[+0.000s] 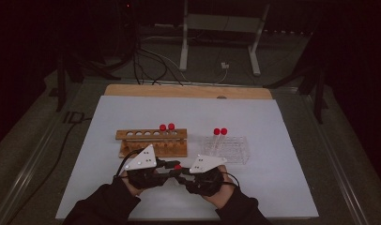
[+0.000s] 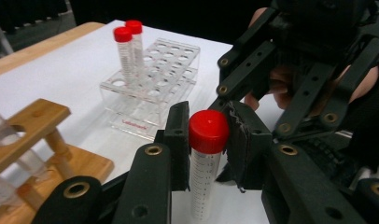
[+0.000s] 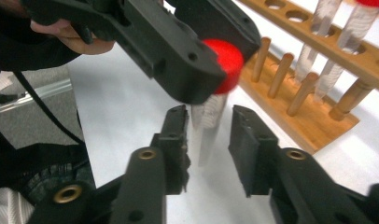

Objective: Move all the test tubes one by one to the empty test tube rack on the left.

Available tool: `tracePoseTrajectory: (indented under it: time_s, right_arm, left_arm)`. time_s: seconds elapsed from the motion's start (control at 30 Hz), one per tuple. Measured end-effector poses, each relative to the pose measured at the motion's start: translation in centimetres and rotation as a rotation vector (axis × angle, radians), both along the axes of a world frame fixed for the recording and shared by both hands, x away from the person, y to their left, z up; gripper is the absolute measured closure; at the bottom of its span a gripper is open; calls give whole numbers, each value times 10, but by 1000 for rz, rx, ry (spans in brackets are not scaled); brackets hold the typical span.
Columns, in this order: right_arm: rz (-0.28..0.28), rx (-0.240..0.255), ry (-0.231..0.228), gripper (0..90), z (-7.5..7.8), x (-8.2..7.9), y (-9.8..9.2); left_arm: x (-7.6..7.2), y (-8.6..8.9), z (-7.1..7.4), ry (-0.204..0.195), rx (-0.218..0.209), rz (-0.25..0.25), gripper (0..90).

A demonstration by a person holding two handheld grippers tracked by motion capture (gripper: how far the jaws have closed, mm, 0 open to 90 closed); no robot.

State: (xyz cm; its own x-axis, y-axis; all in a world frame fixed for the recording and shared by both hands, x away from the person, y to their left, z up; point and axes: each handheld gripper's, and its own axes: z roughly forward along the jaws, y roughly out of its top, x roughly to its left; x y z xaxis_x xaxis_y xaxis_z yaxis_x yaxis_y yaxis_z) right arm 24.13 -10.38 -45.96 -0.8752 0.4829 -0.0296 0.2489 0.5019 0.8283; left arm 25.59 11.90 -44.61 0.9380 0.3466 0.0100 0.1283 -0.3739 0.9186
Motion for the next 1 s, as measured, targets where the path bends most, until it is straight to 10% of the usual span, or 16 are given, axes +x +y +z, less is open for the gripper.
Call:
tracePoseTrajectory:
  time_s: [1.0]
  right_arm:
    - [-72, 144, -36, 19, 17, 4, -30]
  left_arm:
    - [36, 50, 41, -73, -42, 222, 721]
